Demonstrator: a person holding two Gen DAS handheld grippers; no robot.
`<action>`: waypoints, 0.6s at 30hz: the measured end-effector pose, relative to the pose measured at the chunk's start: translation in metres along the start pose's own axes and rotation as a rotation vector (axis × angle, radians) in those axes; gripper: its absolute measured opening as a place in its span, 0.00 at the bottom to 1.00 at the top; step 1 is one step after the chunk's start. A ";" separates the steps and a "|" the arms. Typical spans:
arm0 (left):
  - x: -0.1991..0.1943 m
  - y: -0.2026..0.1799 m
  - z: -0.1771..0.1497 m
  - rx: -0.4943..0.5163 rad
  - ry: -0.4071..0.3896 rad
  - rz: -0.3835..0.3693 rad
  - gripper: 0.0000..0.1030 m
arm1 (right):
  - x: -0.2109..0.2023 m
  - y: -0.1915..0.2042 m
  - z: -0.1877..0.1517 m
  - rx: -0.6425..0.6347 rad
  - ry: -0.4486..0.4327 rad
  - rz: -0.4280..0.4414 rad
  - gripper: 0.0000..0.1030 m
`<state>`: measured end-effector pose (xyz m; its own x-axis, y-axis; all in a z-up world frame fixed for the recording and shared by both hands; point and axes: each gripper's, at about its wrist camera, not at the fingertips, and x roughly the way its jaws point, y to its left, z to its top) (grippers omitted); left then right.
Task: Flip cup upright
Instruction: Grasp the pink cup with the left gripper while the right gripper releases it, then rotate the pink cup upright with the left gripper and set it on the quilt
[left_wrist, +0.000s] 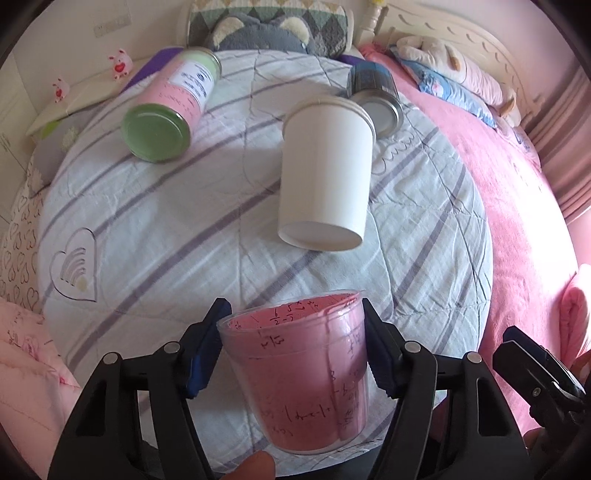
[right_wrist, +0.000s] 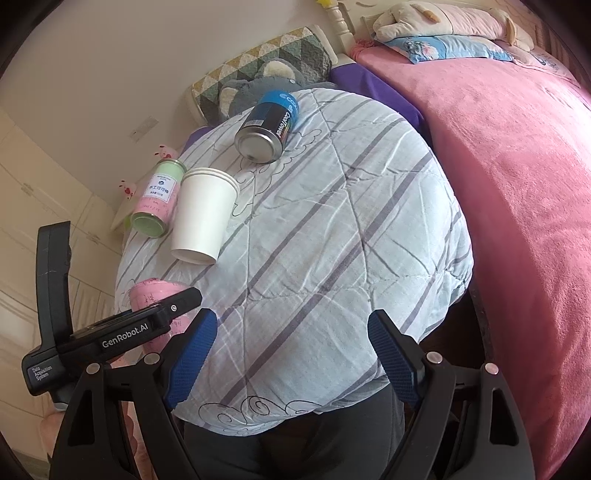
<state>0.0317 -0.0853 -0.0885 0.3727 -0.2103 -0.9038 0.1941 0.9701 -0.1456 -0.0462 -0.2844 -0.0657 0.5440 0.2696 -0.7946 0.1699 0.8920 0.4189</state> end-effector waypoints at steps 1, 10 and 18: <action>-0.003 0.002 0.001 0.001 -0.013 0.009 0.67 | 0.001 0.002 0.000 -0.003 0.001 0.001 0.82; -0.034 0.033 0.040 0.033 -0.219 0.141 0.67 | 0.007 0.020 0.002 -0.029 0.005 0.017 0.82; -0.022 0.067 0.048 0.060 -0.387 0.211 0.67 | 0.017 0.034 0.007 -0.037 0.007 0.025 0.82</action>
<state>0.0804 -0.0218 -0.0588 0.7199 -0.0489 -0.6924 0.1253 0.9903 0.0603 -0.0255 -0.2521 -0.0621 0.5420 0.2944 -0.7871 0.1258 0.8977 0.4224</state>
